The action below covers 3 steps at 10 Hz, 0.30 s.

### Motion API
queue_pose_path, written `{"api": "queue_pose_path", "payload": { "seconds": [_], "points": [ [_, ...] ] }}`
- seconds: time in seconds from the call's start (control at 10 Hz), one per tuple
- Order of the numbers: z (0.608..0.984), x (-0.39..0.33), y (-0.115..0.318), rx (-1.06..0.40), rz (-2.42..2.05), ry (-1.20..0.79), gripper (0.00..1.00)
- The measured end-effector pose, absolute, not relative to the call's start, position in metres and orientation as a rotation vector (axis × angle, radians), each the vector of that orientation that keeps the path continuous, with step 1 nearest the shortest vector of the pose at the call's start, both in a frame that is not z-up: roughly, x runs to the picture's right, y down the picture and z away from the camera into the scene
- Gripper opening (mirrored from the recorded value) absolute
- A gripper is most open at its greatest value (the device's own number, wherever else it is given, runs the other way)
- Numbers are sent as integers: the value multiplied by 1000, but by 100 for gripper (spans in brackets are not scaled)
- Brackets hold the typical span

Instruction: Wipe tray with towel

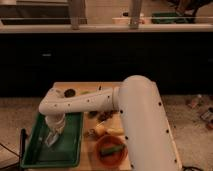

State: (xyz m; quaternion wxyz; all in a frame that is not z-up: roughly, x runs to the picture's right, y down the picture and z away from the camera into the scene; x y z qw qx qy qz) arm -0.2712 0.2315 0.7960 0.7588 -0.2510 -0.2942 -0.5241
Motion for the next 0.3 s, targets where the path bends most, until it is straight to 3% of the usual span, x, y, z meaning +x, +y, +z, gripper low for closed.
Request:
{"api": "queue_pose_path", "payload": {
  "seconds": [0.3],
  "points": [
    [779, -269, 219, -525, -1136, -657, 0]
  ]
}}
